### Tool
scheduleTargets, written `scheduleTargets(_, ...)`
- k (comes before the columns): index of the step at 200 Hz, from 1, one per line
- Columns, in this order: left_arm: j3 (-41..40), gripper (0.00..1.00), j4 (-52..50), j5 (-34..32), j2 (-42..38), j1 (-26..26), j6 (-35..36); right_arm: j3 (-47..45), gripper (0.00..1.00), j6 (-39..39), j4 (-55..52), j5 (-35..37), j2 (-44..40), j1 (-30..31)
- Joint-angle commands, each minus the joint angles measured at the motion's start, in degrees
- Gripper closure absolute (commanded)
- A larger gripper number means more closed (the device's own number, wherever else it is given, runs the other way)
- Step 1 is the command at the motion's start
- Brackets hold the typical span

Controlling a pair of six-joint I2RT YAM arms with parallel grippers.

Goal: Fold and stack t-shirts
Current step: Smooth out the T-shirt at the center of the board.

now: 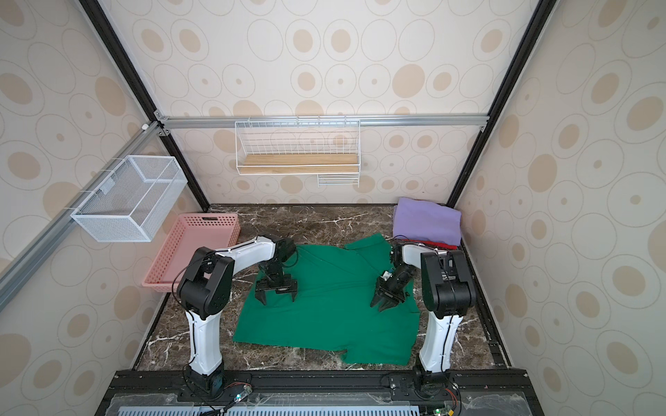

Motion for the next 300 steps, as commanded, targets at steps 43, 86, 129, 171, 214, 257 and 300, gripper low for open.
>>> scheduleTargets(43, -1.3, 0.01, -2.7, 1.8, -14.4, -1.0, -6.1, 2.8, 0.63, 1.1, -5.9, 14.0, -5.7, -1.7)
scheduleTargets(86, 32.3, 0.01, -11.0, -4.5, 2.4, -0.8, -1.4, 6.3, 0.61, 1.4, -7.6, 13.8, -11.4, 7.5)
scheduleTargets(129, 56.7, 0.01, -13.2, -2.0, 20.3, 3.5, -2.9, 17.3, 0.61, 1.4, -9.8, 9.0, -1.9, 20.4)
scheduleTargets(171, 62.7, 0.01, -13.9, -1.0, 28.1, 7.1, -2.8, 30.2, 0.61, 0.2, -12.4, 5.5, 9.2, 26.0)
scheduleTargets(214, 64.5, 0.01, -13.2, -1.3, 31.4, 8.5, -2.2, 36.3, 0.61, -0.1, -13.6, 2.1, 15.9, 27.6)
scheduleTargets(257, 68.2, 0.01, -11.0, -0.2, 35.1, 8.9, -2.6, 39.1, 0.62, 0.0, -13.9, 0.5, 19.8, 29.8)
scheduleTargets(300, 65.4, 0.01, -5.0, 3.2, 36.5, 9.0, -5.1, 37.9, 0.62, 0.1, -13.3, -0.3, 20.7, 30.8)
